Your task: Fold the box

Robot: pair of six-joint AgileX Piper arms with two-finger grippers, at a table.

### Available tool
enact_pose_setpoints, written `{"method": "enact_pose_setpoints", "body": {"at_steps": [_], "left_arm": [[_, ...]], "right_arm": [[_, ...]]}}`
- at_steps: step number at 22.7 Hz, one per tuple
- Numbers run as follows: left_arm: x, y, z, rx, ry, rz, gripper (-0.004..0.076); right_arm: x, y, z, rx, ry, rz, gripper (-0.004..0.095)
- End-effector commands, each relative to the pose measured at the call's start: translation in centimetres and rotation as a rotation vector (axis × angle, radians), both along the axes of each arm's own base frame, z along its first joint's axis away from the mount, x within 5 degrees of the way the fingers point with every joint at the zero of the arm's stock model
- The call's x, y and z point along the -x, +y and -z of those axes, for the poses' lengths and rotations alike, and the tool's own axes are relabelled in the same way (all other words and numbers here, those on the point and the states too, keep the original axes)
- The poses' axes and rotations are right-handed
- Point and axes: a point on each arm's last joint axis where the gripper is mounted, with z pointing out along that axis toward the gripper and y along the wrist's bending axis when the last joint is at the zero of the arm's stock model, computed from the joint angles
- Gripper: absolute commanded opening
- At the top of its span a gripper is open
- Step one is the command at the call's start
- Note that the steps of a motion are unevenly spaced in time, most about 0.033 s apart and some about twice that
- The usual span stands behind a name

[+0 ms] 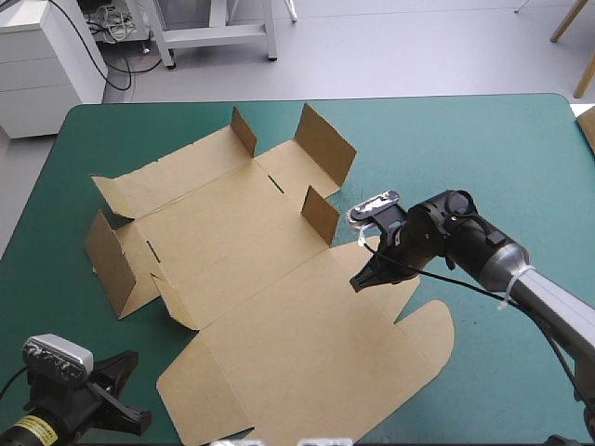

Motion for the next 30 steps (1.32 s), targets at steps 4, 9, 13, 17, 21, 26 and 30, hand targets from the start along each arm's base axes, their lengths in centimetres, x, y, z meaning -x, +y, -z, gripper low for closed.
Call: {"method": "enact_pose_setpoints", "body": {"at_steps": [4,9,13,17,21,26,30], "left_arm": [[-0.3,-0.1,-1.2,0.042,-0.065,-0.003,-0.0008],[-0.3,-0.1,-1.2,0.042,-0.065,-0.003,-0.0008],[-0.3,-0.1,-1.2,0.042,-0.065,-0.003,-0.0008],[-0.3,-0.1,-1.2,0.042,-0.065,-0.003,-0.0008],[-0.3,-0.1,-1.2,0.042,-0.065,-0.003,-0.0008],[-0.3,-0.1,-1.2,0.042,-0.065,-0.003,-0.0008],[-0.3,-0.1,-1.2,0.042,-0.065,-0.003,-0.0008]], "right_arm": [[0.1,-0.1,-1.7,-0.026,-0.074,-0.029,-0.0016],[-0.2,-0.3,-4.7,0.004,-0.109,-0.037,-0.0016],[-0.6,-0.6,-7.9,0.025,-0.184,-0.035,-0.0016],[-2.1,0.2,-9.7,0.007,-0.218,-0.038,-0.0016],[-3.5,1.2,-9.9,-0.007,-0.228,-0.042,-0.0016],[-5.4,2.7,-9.8,-0.024,-0.234,-0.106,-0.0016],[-7.0,3.7,-9.2,-0.022,-0.232,-0.121,-0.0016]]}}
